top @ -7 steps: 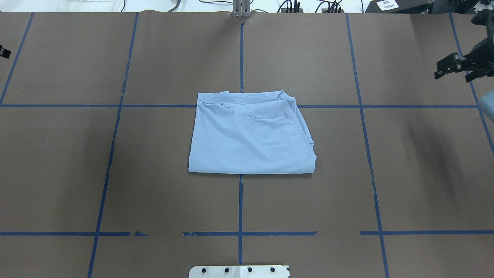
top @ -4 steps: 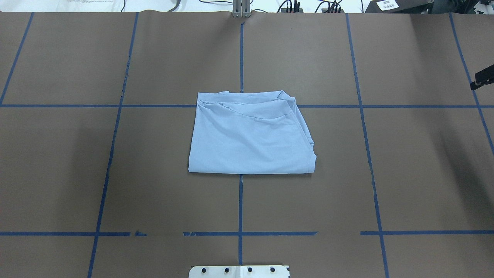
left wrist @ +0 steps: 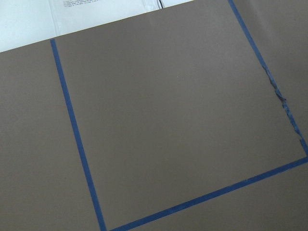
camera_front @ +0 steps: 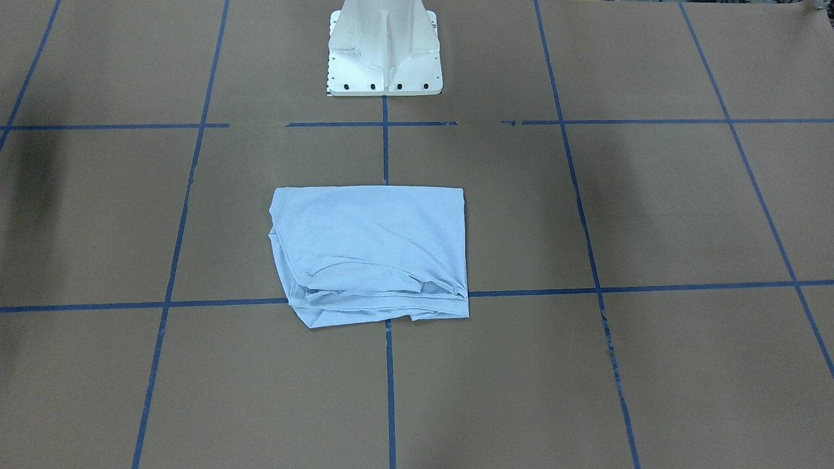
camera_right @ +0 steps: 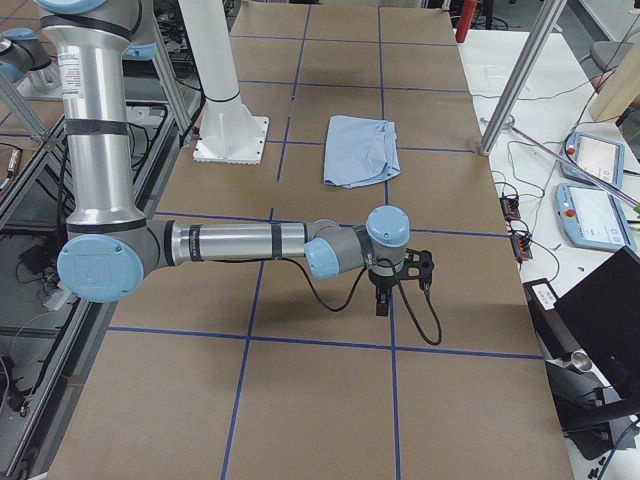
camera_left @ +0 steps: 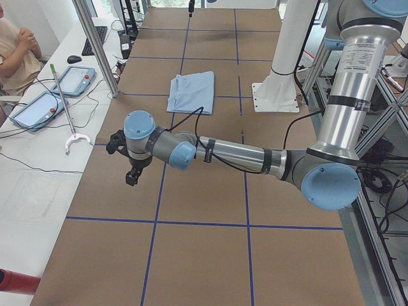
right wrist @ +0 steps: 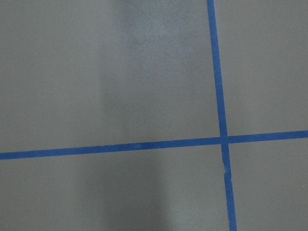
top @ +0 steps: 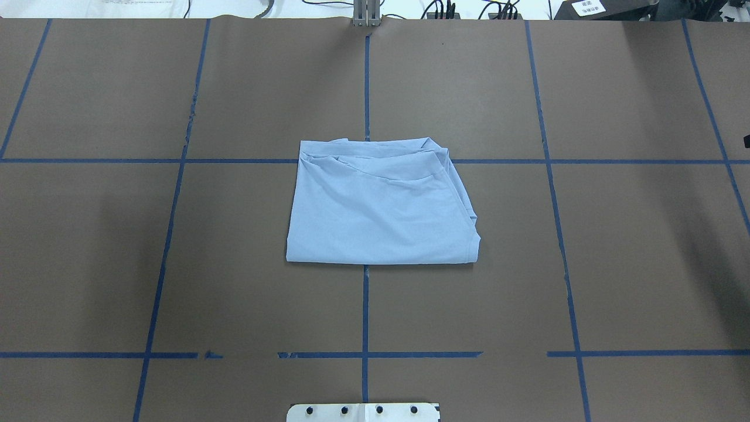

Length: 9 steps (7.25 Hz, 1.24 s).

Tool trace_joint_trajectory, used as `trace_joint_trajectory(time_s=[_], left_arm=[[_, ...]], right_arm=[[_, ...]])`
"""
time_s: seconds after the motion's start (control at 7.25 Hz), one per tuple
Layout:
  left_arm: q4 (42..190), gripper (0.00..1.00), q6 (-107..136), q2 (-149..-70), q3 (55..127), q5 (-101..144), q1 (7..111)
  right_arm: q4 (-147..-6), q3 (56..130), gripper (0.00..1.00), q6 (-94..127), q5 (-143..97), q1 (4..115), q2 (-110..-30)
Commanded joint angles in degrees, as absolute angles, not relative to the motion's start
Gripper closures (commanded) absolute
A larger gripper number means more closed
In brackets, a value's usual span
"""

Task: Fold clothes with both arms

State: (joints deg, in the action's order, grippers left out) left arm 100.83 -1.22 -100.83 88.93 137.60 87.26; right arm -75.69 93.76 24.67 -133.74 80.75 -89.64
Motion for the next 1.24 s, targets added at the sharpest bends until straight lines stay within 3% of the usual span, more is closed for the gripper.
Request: trace_joint_trajectory(time_s=[0.0,0.14,1.1], left_arm=[[93.54,0.0,-2.46,-99.59,90.69,137.02,89.28],[93.95,0.0,-2.46,-95.23,93.31,137.11,89.38],[93.86,0.0,-7.48,-94.04,97.29,134.04,90.88]], right_arm=[[-87.23,100.35,0.0,16.68,-133.25,80.86,-92.01],[-87.71,100.54,0.0,13.31,-133.16,81.29,-93.33],[-87.28,100.46,0.0,13.54,-132.89,80.95,-93.34]])
